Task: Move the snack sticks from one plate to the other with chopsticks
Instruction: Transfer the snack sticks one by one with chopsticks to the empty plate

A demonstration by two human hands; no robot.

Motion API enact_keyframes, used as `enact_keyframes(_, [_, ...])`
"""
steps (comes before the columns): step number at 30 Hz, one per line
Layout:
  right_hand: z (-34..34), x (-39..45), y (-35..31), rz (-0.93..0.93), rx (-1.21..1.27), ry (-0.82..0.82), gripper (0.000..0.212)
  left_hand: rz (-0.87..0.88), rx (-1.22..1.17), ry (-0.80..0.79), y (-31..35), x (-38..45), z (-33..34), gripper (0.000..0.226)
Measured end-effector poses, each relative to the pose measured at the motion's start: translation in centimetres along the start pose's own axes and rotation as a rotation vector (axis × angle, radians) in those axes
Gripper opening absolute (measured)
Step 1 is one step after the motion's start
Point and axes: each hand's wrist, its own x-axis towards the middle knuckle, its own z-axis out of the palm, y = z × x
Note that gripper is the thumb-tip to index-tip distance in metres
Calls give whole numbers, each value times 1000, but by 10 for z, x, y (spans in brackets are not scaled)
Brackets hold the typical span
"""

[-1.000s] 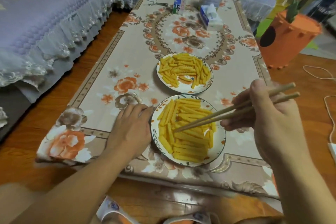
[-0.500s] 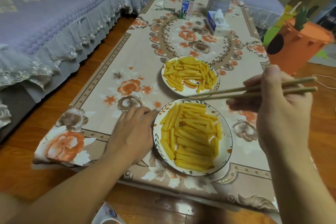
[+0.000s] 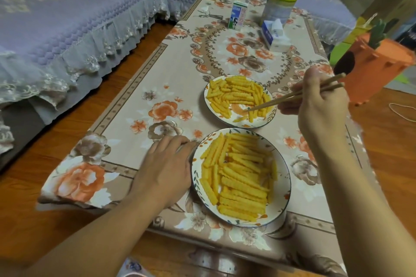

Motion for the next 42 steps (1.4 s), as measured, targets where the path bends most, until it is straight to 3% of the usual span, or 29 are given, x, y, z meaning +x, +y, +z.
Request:
enact_keyframes(10, [-12,-6,1,-40,-156,-92,37,3,2,6,0,-1,2,58])
enact_keyframes(14, [-4,-2,0,34,-125,-145,42,4,-9,16,-1,0,3,57])
enact_keyframes(23, [-67,-22,-53,172,-94,11,48,-10,-13,18,-2,0,5,51])
enact_keyframes(29, [-104,-70,-73,345,-265,-59,50,-4,-32,43,0,-1,6,50])
enact_keyframes(42, [-107,-75,-69,322,-298,-70,48,17,-47,92,-2,1,9,42])
